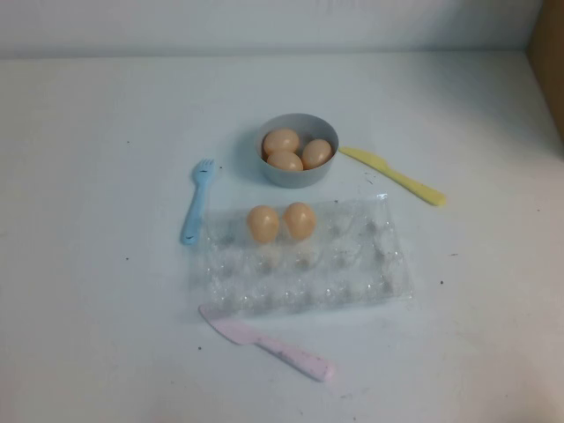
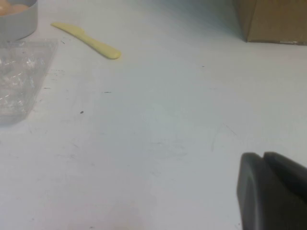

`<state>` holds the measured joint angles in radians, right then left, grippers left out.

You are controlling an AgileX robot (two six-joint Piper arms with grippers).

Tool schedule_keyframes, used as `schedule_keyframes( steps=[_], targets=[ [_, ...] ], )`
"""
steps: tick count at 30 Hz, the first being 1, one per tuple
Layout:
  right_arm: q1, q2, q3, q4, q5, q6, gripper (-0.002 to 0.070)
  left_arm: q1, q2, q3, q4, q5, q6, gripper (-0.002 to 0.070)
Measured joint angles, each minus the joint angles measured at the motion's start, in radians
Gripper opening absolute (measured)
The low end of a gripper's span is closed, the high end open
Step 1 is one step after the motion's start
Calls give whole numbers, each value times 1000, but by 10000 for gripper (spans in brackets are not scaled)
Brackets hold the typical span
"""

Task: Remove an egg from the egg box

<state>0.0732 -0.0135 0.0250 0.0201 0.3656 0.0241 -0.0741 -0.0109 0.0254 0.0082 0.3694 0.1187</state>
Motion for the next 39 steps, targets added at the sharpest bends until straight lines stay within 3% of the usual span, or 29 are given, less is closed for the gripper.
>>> schedule_keyframes(
  steps=[21,34,39],
  targets=[
    [0,0,0,33,0,0,-17,0,0,0,0,0,0,-3],
    [0,0,0,389,0,0,-17,0,0,0,0,0,0,-3],
    [0,0,0,747,-33,1,-17,0,0,0,0,0,0,-3]
  ],
)
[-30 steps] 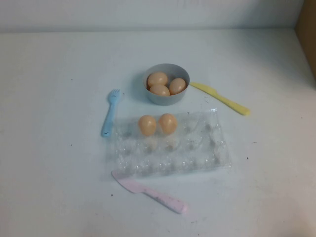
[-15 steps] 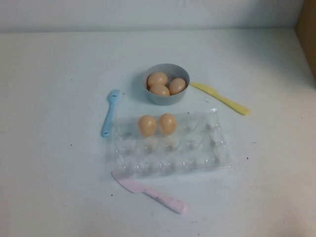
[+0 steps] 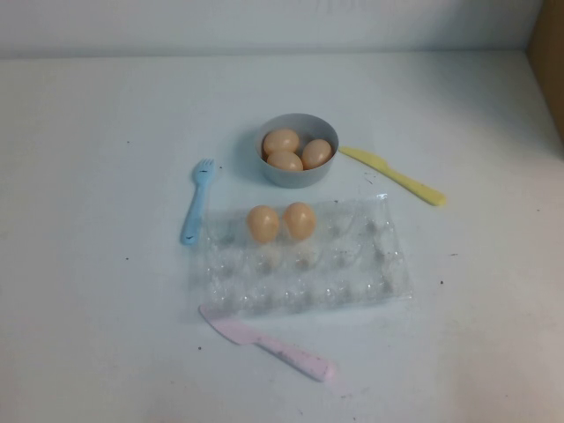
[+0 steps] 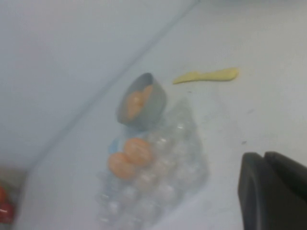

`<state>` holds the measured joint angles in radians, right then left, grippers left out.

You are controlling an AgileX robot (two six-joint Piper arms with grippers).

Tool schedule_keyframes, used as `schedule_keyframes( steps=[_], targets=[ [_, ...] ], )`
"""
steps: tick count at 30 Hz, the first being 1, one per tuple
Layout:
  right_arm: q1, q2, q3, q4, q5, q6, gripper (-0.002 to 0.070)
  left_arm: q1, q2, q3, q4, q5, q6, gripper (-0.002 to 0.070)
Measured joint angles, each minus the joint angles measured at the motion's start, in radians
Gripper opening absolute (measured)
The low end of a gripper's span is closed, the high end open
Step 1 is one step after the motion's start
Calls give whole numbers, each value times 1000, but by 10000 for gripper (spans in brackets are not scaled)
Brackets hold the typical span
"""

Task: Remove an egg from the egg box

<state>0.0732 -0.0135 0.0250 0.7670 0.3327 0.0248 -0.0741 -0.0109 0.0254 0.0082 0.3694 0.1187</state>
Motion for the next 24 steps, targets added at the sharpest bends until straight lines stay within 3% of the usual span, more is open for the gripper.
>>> schedule_keyframes(
  steps=[3,6,19,24],
  targets=[
    [0,0,0,273,-22,0,-17,0,0,0,0,0,0,-3],
    [0,0,0,377,-38,0,-17,0,0,0,0,0,0,-3],
    [0,0,0,393,-6,-202,-17,0,0,0,0,0,0,-3],
    [0,104,-137,242,61,-270,-17,0,0,0,0,0,0,-3]
  ],
)
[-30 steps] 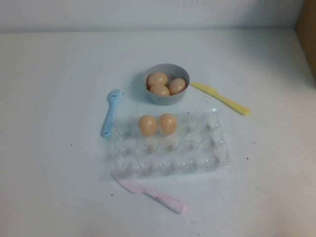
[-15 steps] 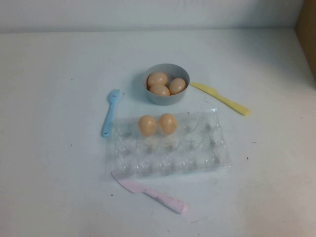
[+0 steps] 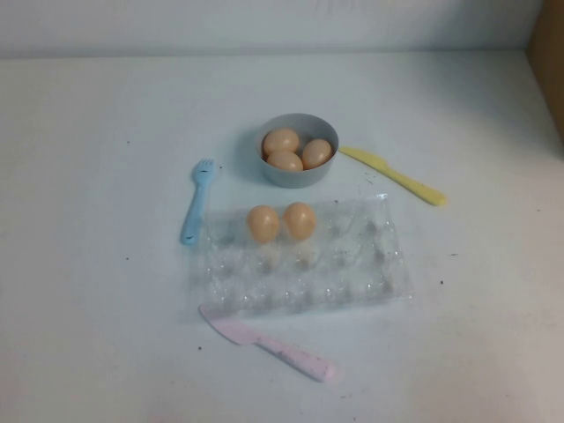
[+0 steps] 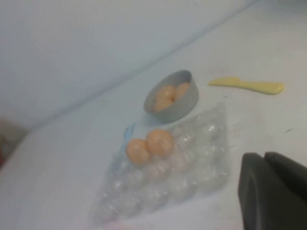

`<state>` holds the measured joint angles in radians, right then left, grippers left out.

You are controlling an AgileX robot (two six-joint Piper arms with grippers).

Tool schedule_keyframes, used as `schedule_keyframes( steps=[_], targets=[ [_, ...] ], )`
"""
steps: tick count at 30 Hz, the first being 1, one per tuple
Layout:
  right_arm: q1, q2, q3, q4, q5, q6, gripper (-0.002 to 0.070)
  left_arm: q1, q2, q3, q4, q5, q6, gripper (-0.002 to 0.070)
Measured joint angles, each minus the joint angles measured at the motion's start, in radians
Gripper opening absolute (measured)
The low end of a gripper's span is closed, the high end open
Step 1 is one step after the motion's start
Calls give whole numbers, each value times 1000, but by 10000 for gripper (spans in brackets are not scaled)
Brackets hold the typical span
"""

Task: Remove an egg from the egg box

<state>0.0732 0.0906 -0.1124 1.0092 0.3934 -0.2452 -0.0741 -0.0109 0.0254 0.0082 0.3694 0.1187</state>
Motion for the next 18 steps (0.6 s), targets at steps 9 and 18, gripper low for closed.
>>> schedule_keyframes(
  steps=[9,18],
  targets=[
    [0,452,-368,-451,198,-17,-17,0,0,0,0,0,0,-3],
    [4,833,-621,-478,389,-250,-17,0,0,0,0,0,0,-3]
  ],
)
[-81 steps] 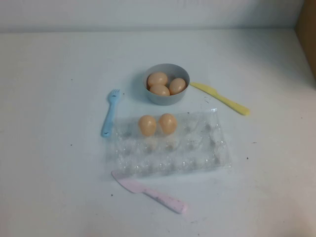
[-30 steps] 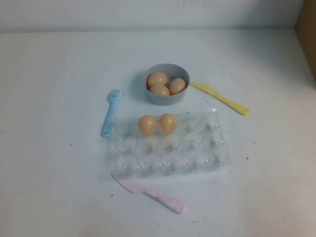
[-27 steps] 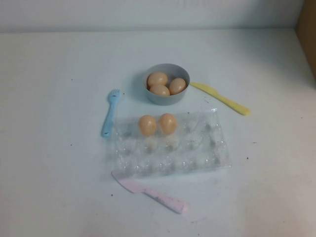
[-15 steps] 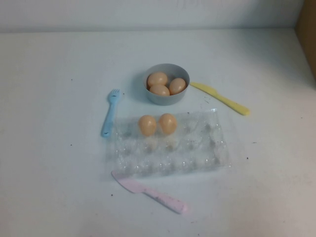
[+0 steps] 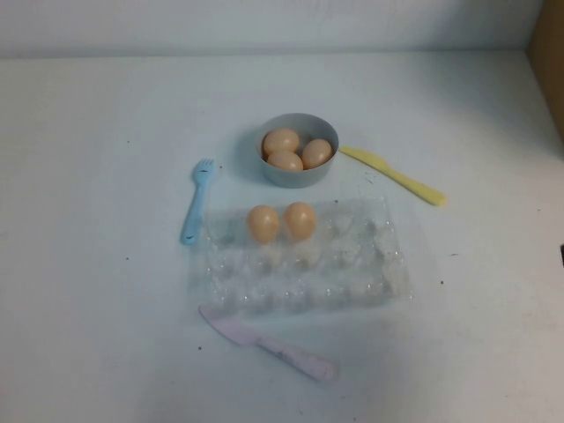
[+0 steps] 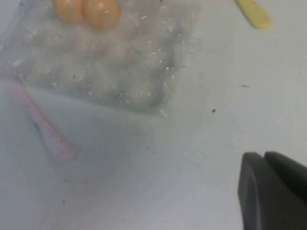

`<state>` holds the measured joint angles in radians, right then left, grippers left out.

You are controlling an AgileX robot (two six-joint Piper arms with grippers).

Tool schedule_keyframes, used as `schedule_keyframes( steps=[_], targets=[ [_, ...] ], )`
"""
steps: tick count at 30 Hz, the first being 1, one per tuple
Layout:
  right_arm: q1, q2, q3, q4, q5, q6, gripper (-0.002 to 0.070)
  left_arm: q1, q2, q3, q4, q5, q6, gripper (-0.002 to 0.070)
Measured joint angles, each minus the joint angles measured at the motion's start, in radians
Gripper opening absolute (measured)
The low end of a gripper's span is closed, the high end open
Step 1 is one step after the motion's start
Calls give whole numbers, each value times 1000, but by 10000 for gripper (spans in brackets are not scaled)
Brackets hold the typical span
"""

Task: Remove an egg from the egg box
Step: Pick up the egg from the plastic box

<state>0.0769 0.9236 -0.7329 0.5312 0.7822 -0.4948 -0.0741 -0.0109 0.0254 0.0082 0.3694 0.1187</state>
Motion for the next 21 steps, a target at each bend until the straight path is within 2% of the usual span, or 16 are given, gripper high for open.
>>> schedule_keyframes(
  steps=[3,7,11,14,17,21],
  targets=[
    [36,153,-169,-42,90,-17,-17,0,0,0,0,0,0,-3],
    [149,364,-356,-139,206,-19,-17,0,0,0,0,0,0,-3],
    [281,536,-511,-304,244,-13,-17,0,0,0,0,0,0,-3],
    [330,646,-651,-388,273,10,14,0,0,0,0,0,0,-3],
    [335,751,-793,-417,308,16,136,0,0,0,0,0,0,-3],
    [335,873,-975,-425,365,14,398,0,0,0,0,0,0,-3]
  ],
)
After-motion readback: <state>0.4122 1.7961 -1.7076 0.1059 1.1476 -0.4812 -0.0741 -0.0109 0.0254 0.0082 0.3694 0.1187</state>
